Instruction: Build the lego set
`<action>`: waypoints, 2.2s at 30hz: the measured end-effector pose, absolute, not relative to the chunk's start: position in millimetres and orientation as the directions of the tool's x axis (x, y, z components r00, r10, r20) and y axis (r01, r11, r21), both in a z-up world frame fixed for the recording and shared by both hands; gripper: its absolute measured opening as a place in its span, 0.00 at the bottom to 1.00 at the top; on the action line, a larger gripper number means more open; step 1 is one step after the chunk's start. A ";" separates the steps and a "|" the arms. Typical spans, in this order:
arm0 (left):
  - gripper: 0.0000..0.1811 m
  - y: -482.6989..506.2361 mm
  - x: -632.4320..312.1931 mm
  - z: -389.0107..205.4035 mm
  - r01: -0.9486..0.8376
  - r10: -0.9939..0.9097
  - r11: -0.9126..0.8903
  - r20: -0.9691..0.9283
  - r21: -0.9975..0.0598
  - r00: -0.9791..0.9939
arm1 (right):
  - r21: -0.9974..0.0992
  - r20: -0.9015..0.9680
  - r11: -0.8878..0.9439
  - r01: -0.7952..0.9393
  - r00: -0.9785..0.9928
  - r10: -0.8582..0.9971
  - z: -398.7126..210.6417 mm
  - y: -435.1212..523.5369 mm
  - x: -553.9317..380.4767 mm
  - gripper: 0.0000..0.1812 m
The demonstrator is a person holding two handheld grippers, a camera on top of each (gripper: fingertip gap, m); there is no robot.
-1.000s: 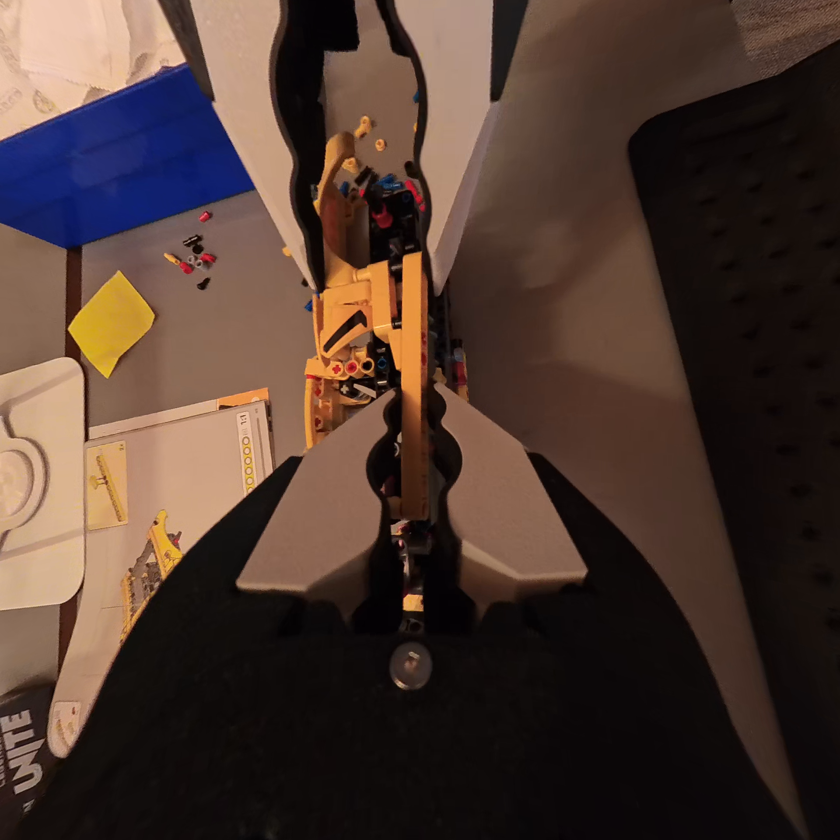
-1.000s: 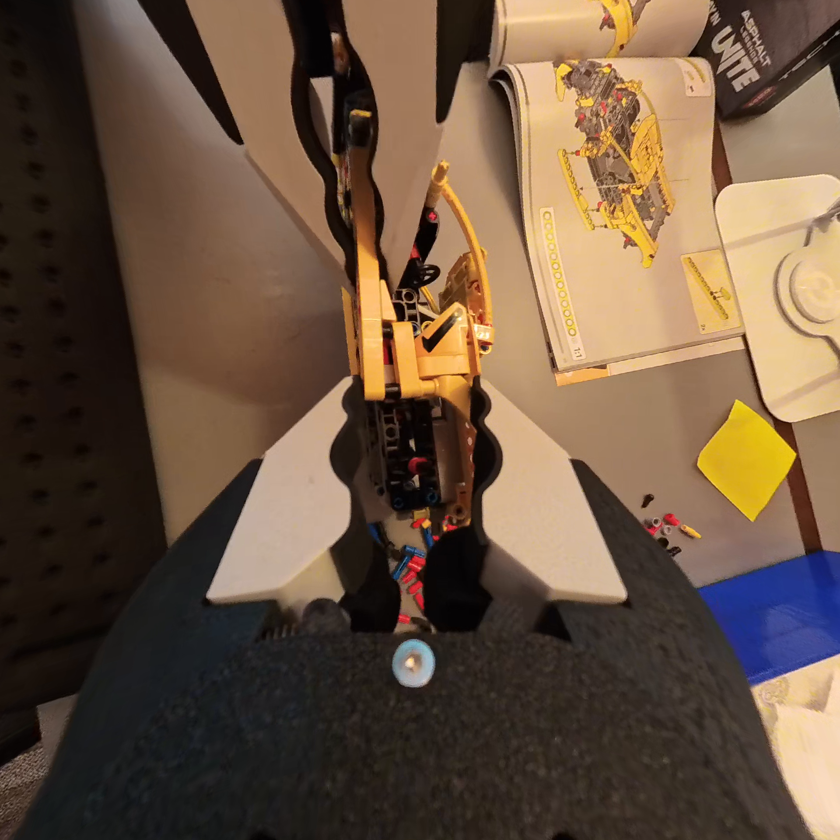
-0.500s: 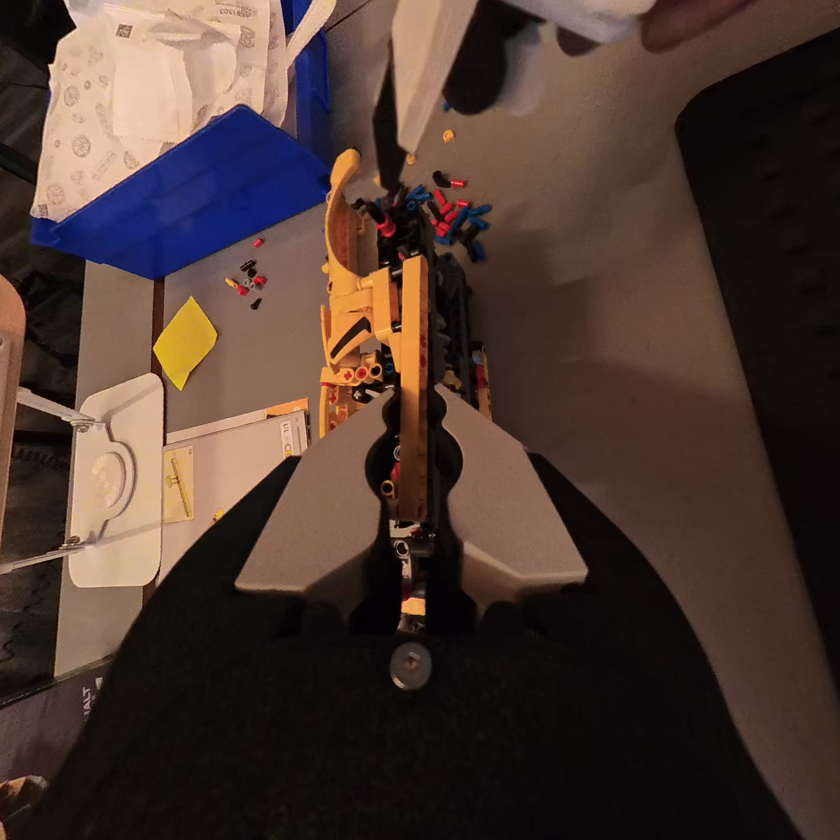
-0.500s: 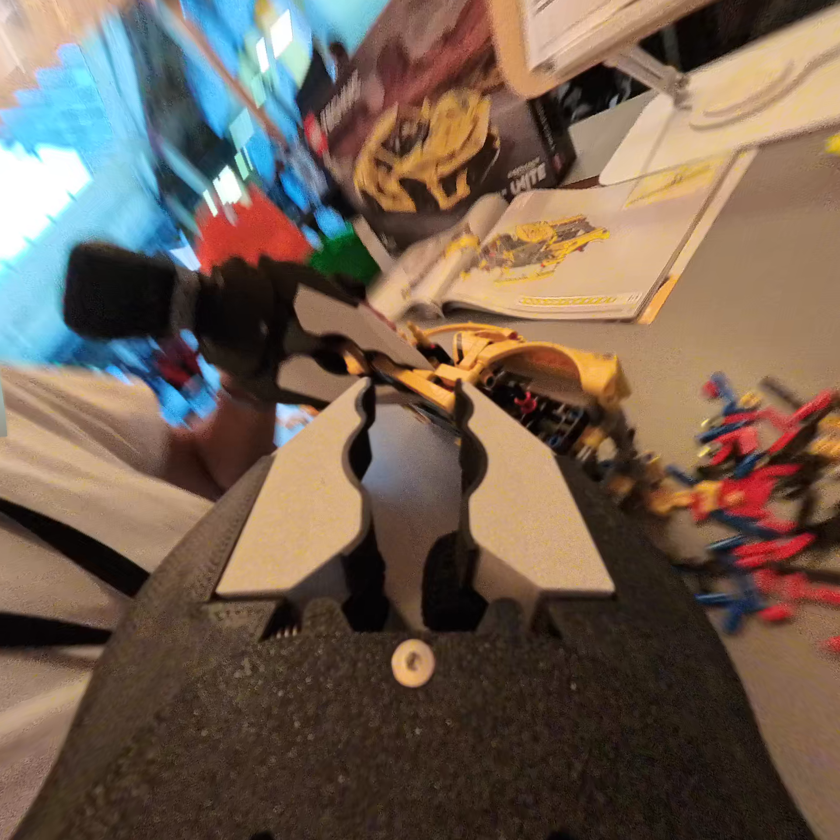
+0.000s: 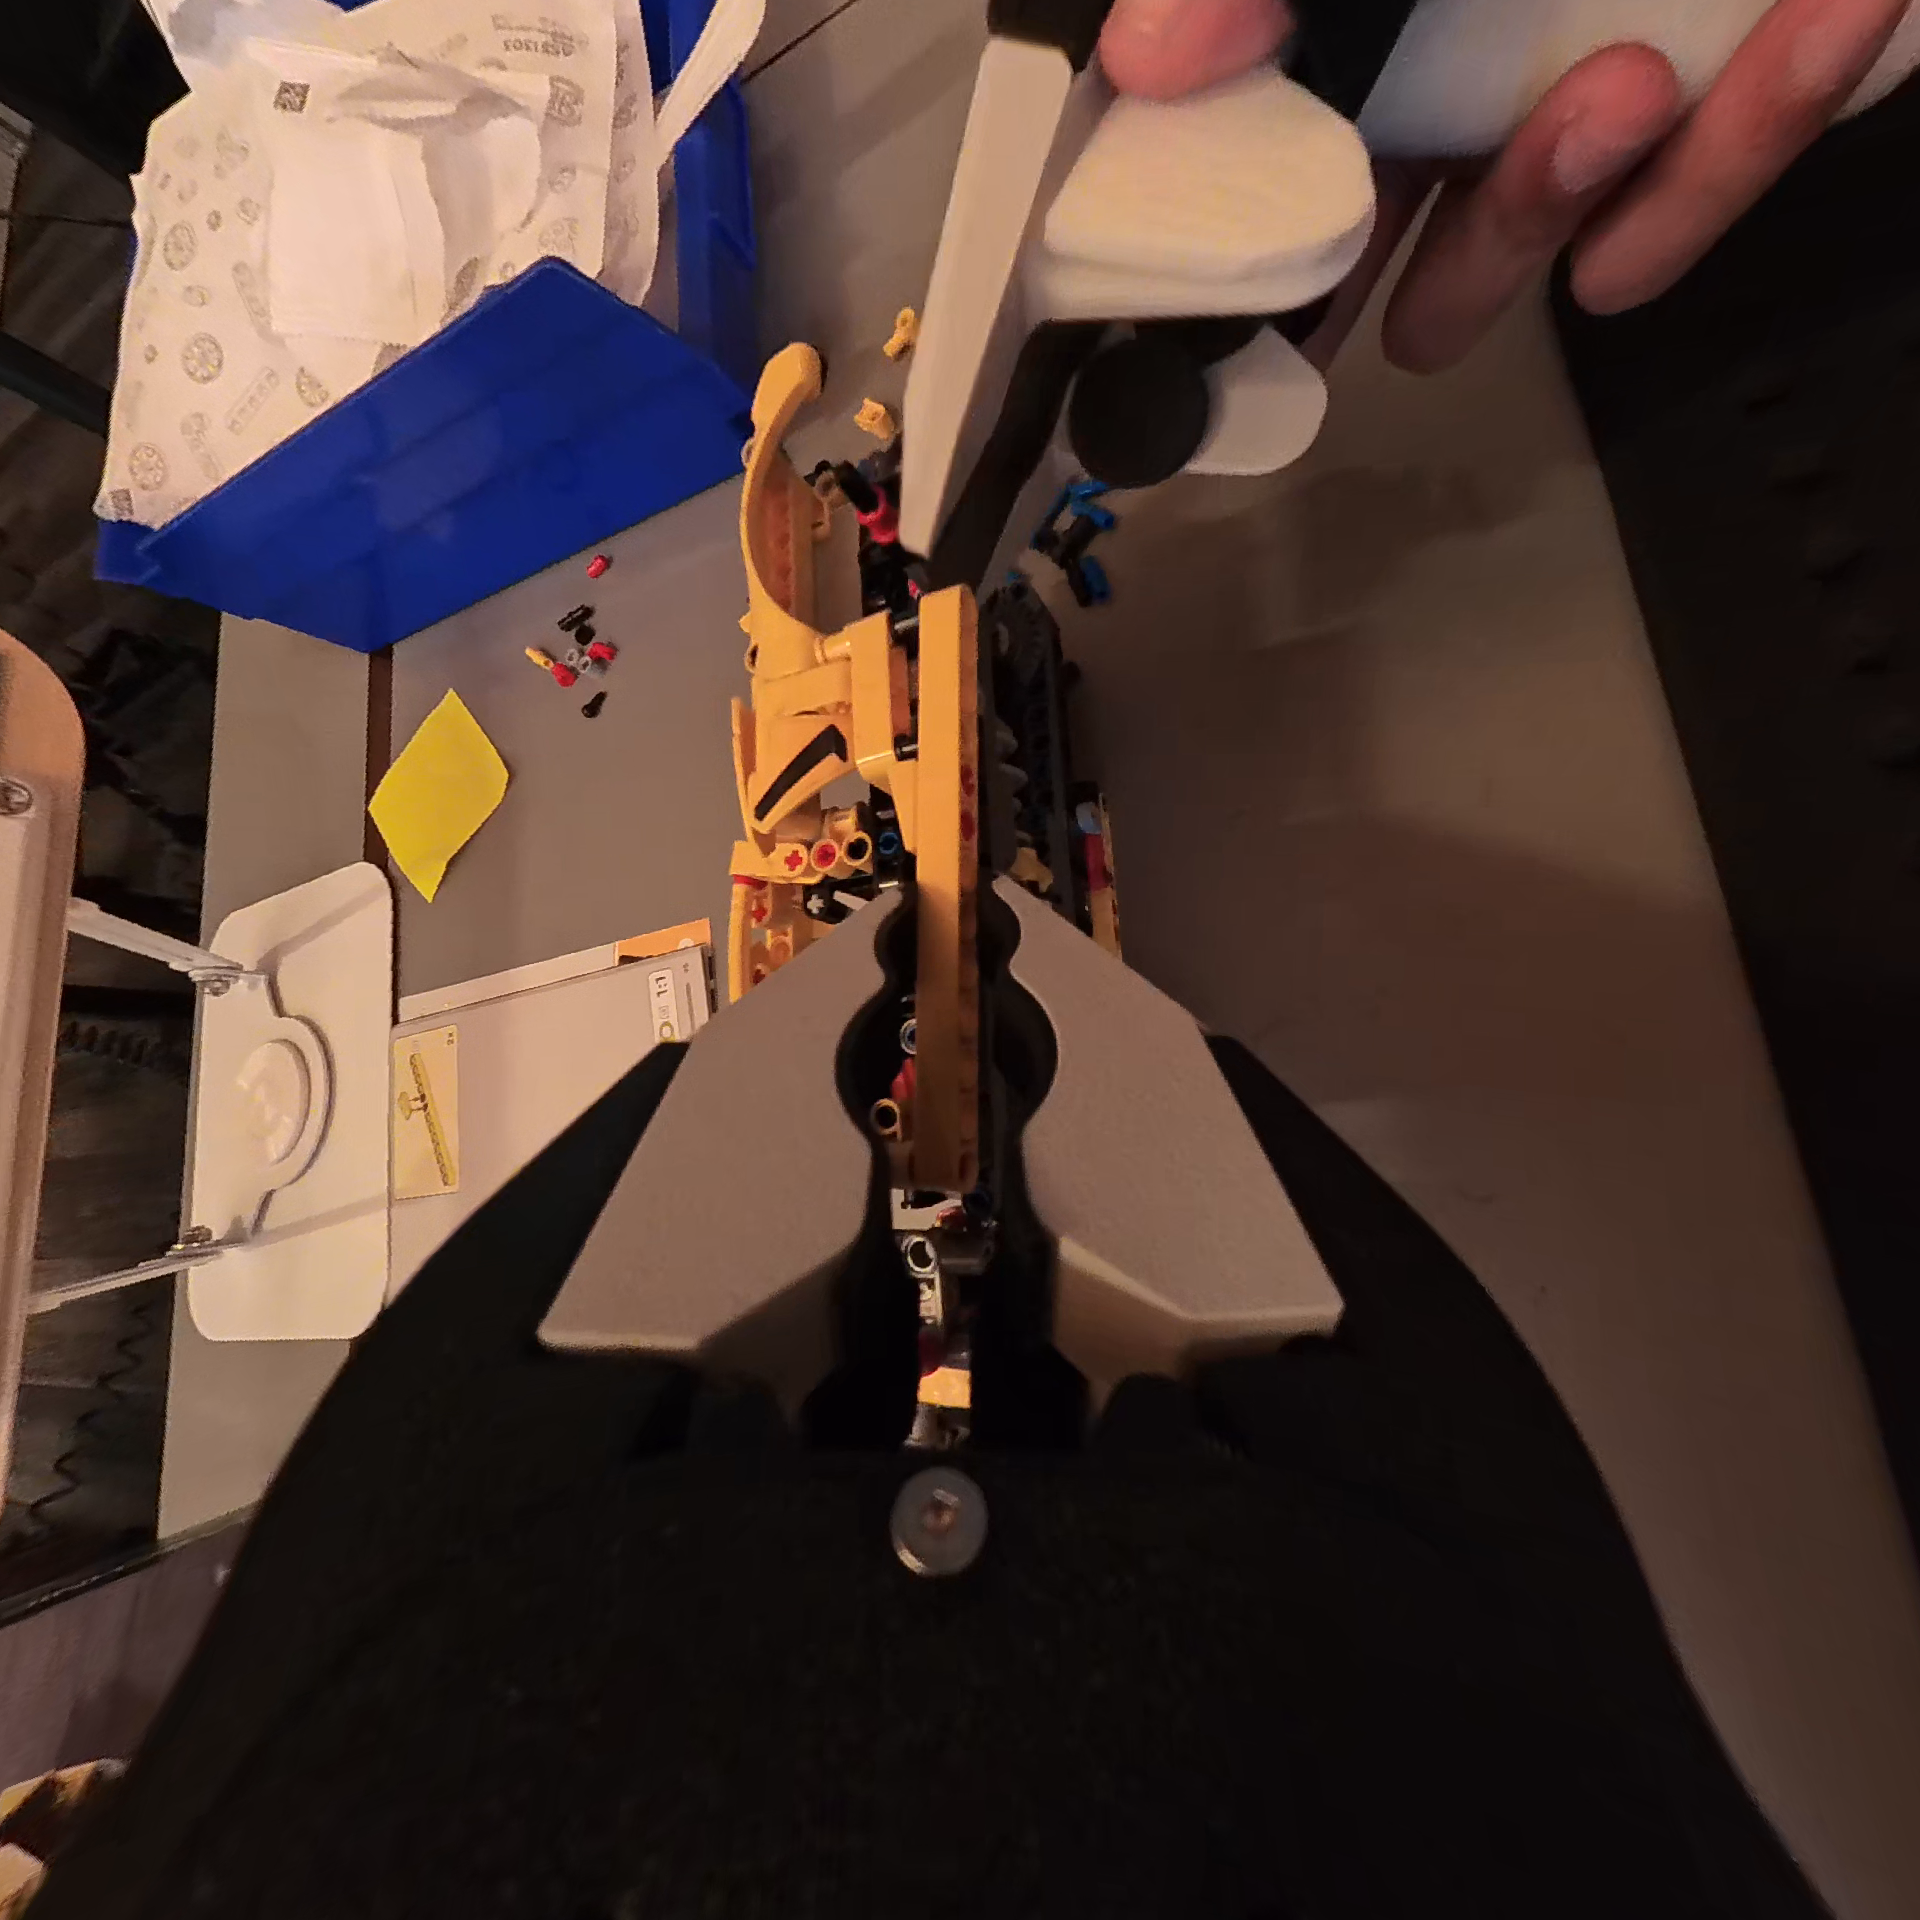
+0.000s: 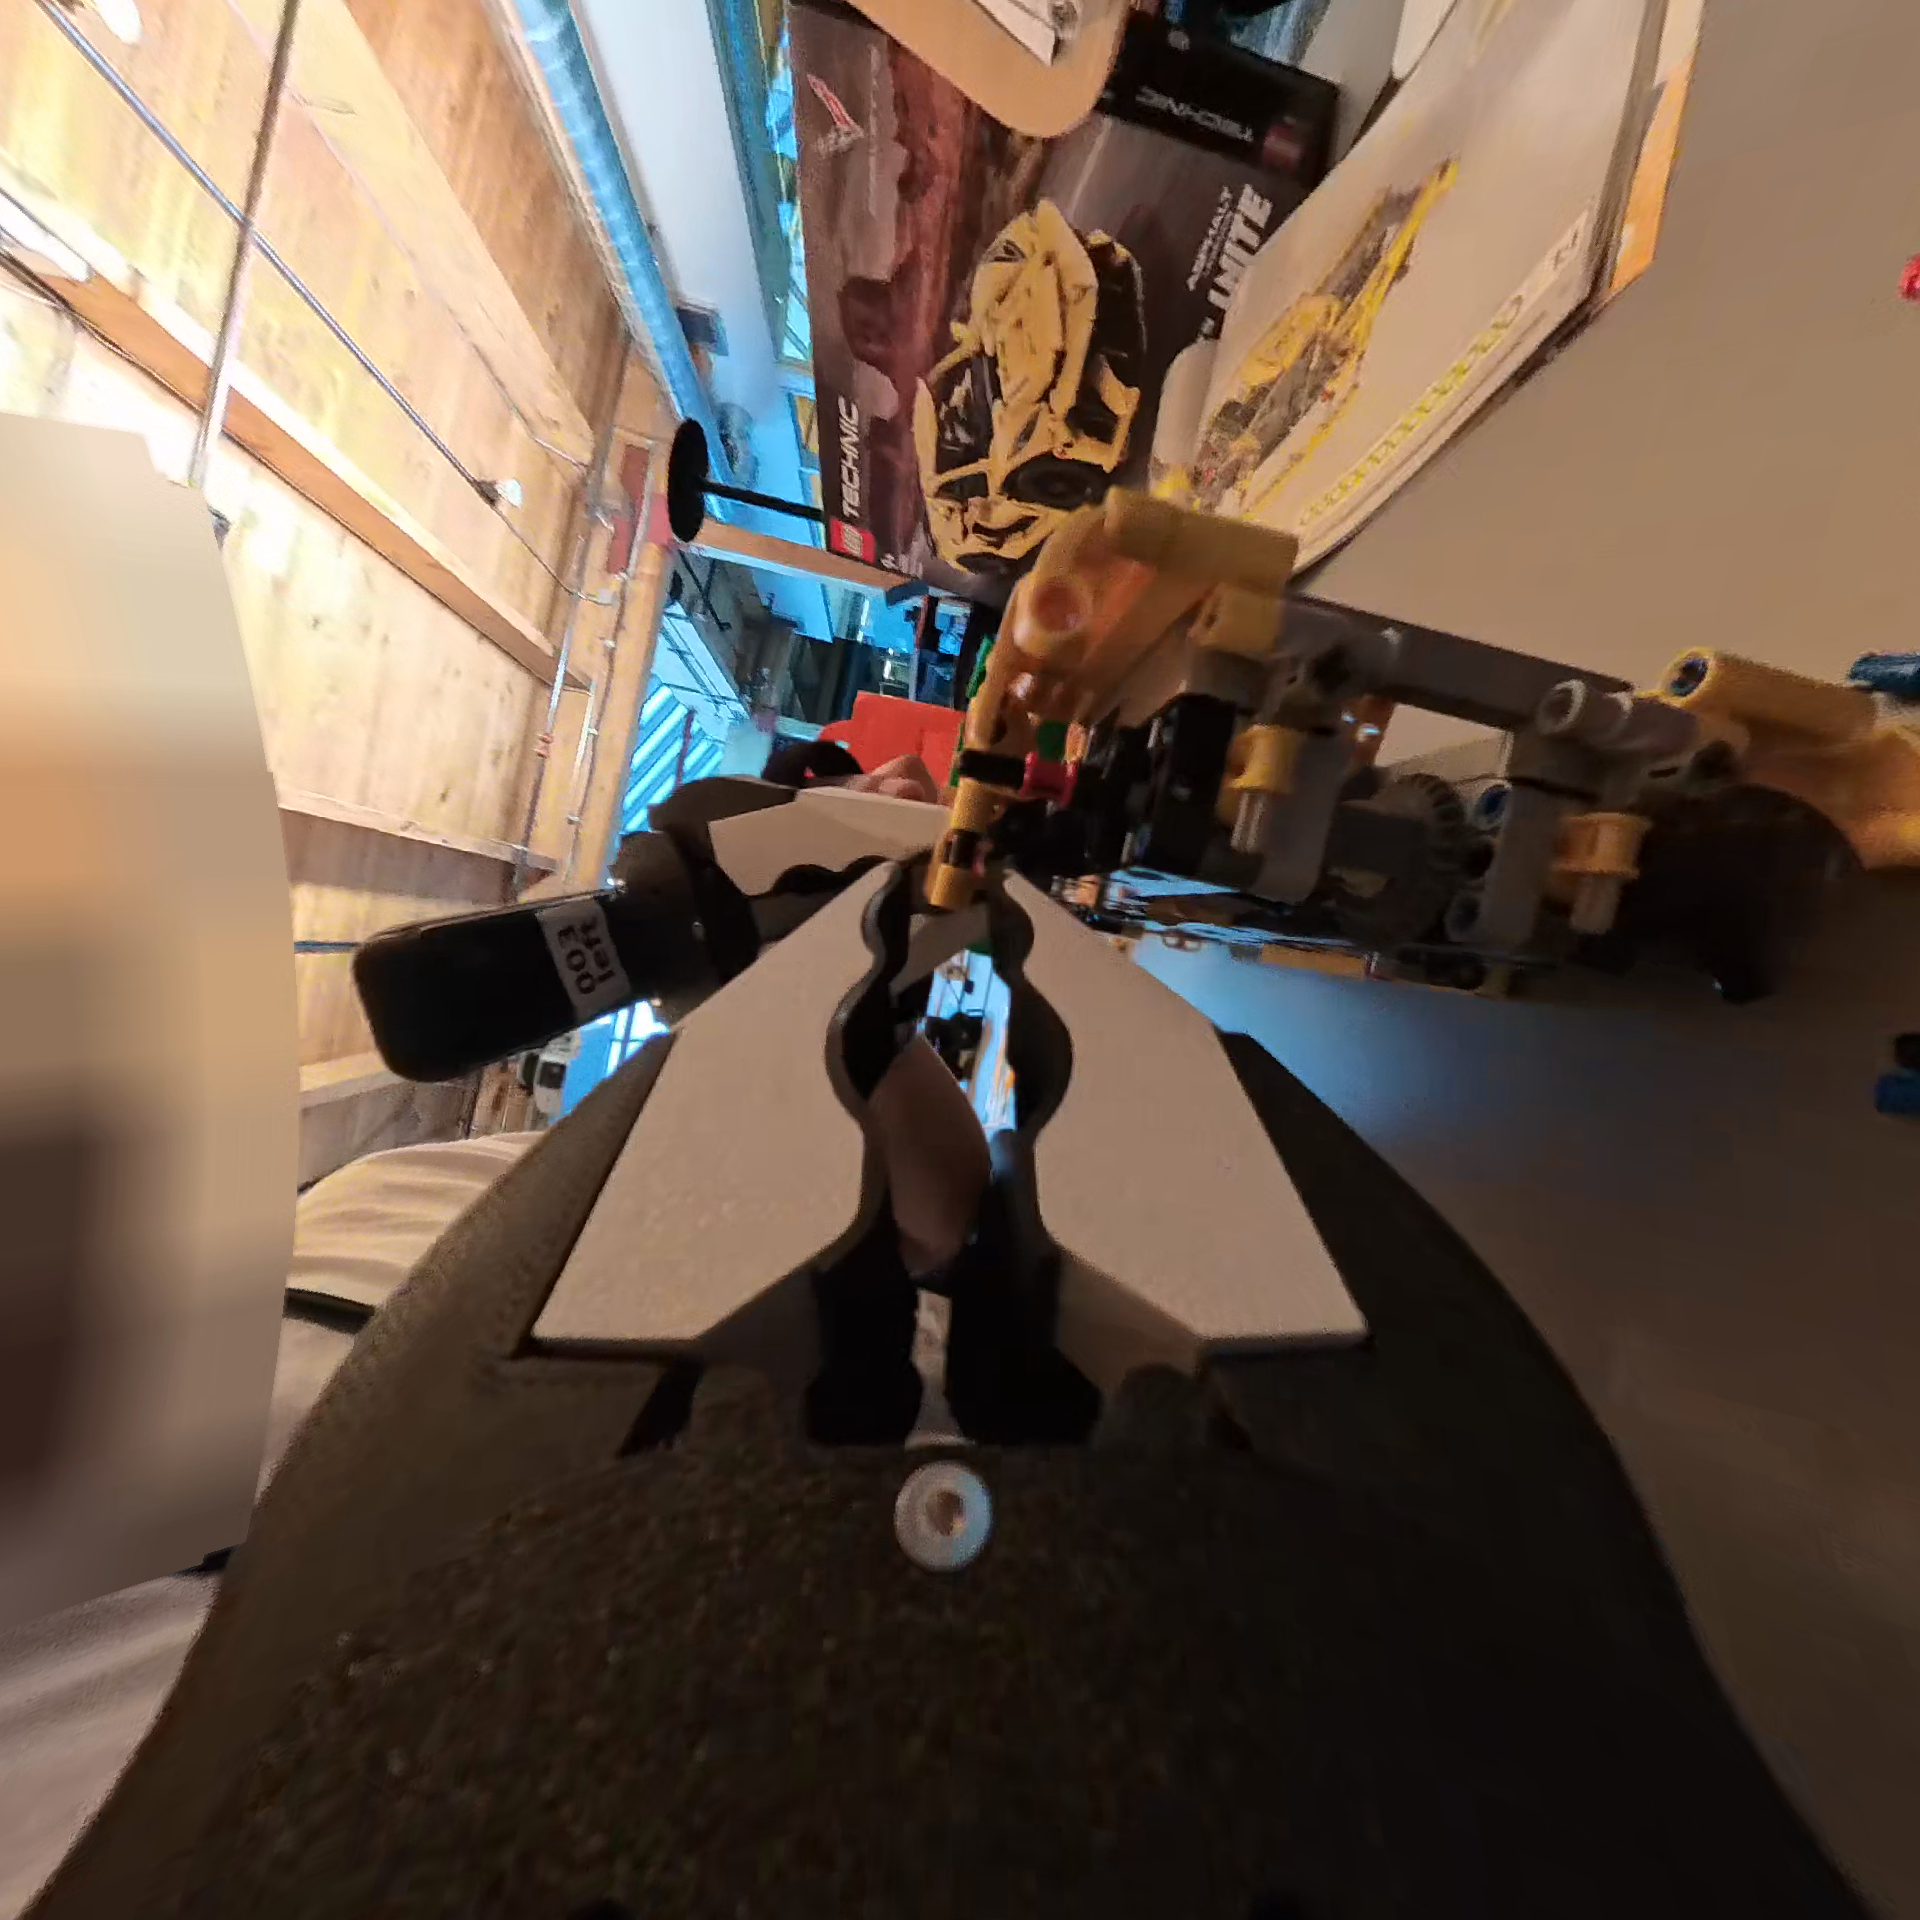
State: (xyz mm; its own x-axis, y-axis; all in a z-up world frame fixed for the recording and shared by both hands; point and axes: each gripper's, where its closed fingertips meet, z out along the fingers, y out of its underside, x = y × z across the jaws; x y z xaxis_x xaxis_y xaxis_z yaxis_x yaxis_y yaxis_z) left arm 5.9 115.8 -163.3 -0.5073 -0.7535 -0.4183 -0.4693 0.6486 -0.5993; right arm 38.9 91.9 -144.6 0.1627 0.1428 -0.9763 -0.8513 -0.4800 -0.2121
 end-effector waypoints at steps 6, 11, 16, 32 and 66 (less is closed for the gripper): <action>0.05 115.5 6.0 -163.2 -0.469 -0.754 0.648 -0.417 -0.601 -0.507 | -0.124 -0.988 -0.531 -0.838 0.056 0.142 -141.5 93.5 28.7 0.08; 0.05 116.7 5.9 -163.6 -0.466 -0.751 0.651 -0.420 -0.600 -0.509 | -0.131 -0.988 -0.531 -0.837 0.068 0.137 -145.9 96.9 29.2 0.03; 0.05 117.4 6.0 -163.6 -0.475 -0.761 0.636 -0.393 -0.608 -0.516 | -0.401 -0.914 -0.504 -0.765 0.372 0.162 -147.2 98.2 30.3 0.03; 0.05 119.8 8.1 -165.0 -0.451 -0.715 0.698 -0.496 -0.557 -0.493 | -0.552 -0.829 -0.434 -0.712 0.524 0.195 -150.3 100.6 32.4 0.03; 0.05 125.3 9.7 -163.8 -0.489 -0.778 0.617 -0.382 -0.617 -0.499 | -0.462 0.390 -0.207 0.862 0.407 0.826 -150.6 114.9 39.2 0.11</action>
State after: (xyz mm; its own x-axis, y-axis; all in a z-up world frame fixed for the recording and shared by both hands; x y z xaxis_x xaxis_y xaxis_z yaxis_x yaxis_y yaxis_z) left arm 9.7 125.3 -163.8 -0.4989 -0.7780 -0.3819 -0.4892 0.6165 -0.6169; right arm 39.2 114.9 -150.6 0.4070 0.8259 0.3902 0.8623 -0.2065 -0.4624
